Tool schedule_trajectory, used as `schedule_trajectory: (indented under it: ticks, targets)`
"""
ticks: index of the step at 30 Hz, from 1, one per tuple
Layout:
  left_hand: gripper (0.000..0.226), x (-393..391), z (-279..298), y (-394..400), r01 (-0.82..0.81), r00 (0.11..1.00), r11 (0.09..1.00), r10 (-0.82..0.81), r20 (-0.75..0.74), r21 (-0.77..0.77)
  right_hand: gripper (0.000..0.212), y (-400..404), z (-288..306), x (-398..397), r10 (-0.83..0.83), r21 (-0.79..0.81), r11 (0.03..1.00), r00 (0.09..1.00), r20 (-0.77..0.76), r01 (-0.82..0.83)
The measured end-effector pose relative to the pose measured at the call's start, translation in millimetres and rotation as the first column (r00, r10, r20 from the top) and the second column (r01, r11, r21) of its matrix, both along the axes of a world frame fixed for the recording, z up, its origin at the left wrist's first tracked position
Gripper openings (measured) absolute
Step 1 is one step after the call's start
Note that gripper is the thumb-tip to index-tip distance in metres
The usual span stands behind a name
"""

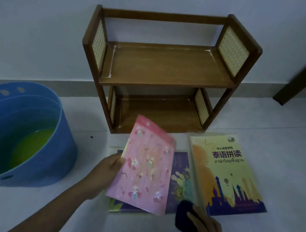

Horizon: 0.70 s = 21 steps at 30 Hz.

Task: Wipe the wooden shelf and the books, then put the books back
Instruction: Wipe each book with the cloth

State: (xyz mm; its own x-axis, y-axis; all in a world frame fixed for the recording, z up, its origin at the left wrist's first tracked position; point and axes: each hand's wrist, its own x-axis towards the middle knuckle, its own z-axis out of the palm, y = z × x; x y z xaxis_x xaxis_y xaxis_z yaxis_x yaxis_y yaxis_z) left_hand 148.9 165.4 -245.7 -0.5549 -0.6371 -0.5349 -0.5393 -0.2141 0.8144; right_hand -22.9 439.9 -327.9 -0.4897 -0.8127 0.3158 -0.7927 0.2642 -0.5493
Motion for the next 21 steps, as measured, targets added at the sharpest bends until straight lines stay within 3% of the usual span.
schedule_trajectory:
  ticks: [1,3,5,6,8,11,14,17,19,21]
  targets:
    - [0.030,4,-15,1,-0.004,0.999,0.999,0.003,0.054,0.032,0.031,-10,8,-4,-0.033,-0.030,0.999,0.999,0.036,0.034]
    - [0.025,11,-44,5,0.135,0.967,0.968,-0.083,0.239,-0.209,0.038,-23,23,-9,-0.098,-0.053,0.993,0.993,0.072,0.102]
    - [0.014,21,-65,9,0.298,0.925,0.818,-0.121,0.359,-0.492,0.058,-43,36,-16,-0.120,0.002,0.993,0.987,0.104,0.120]
    - [0.031,25,-74,10,0.392,0.896,0.740,-0.172,0.410,-0.546,0.062,-57,37,-20,-0.119,0.044,0.992,0.988,0.100,0.115]
    - [0.073,30,-89,10,0.572,0.804,0.622,-0.300,0.513,-0.534,0.059,-83,27,-21,-0.132,0.157,0.981,0.987,0.094,0.116]
    - [0.079,30,-97,2,0.696,0.707,0.521,-0.375,0.599,-0.495,0.055,-103,0,5,-0.069,0.292,0.954,0.997,-0.027,0.074]
    - [0.087,30,-95,-2,0.755,0.644,0.478,-0.411,0.645,-0.449,0.046,-100,-23,66,0.227,0.272,0.941,0.972,-0.067,-0.202]
    - [0.094,34,-96,-7,0.793,0.599,0.456,-0.461,0.655,-0.404,0.037,-102,-20,75,0.554,0.288,0.818,0.817,-0.162,-0.498]
    - [0.098,35,-96,-15,0.812,0.574,0.452,-0.501,0.647,-0.370,0.037,-116,-17,38,0.521,0.289,0.843,0.821,-0.233,-0.454]
    - [0.110,35,-96,-19,0.829,0.546,0.449,-0.523,0.654,-0.333,0.049,-135,-19,-5,0.289,0.333,0.917,0.941,-0.175,-0.220]
